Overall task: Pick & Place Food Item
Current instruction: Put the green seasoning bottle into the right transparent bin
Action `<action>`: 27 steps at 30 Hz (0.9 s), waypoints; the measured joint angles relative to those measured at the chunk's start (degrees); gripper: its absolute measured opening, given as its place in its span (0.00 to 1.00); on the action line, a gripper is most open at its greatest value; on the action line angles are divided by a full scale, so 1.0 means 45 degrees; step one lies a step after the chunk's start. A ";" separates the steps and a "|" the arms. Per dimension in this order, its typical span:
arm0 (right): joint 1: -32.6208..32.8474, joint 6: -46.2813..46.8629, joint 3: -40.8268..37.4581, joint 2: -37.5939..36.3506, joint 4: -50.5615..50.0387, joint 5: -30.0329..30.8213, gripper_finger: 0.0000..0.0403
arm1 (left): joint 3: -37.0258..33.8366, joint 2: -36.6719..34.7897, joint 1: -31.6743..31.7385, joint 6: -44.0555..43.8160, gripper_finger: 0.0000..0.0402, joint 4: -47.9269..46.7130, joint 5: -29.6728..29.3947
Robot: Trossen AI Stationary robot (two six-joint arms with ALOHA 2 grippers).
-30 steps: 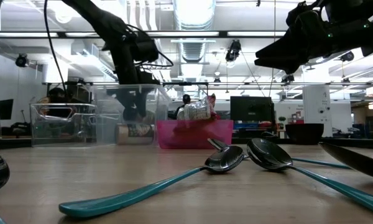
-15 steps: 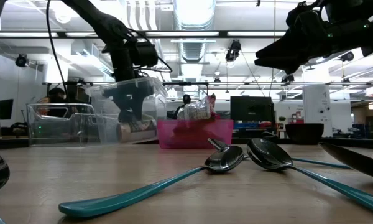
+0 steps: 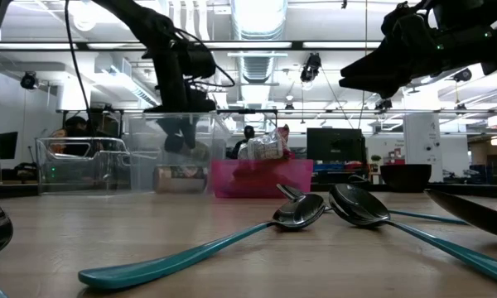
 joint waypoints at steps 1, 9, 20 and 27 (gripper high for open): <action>0.0002 -0.0005 0.0001 0.0000 0.0000 0.0000 0.58 | 0.0163 0.0000 -0.0014 0.0169 0.42 -0.0040 -0.0010; 0.0004 0.0001 0.0000 0.0000 -0.0005 0.0000 0.58 | 0.0588 -0.0010 -0.0477 0.3513 0.42 -0.0042 0.0348; 0.0001 -0.0021 0.0000 0.0000 0.0000 0.0000 0.58 | 0.0440 0.0939 -0.0514 0.5414 0.42 0.0168 0.0734; -0.0001 0.0003 0.0000 0.0000 -0.0002 0.0000 0.58 | 0.0308 0.1146 -0.0484 0.5263 0.42 0.0308 0.0744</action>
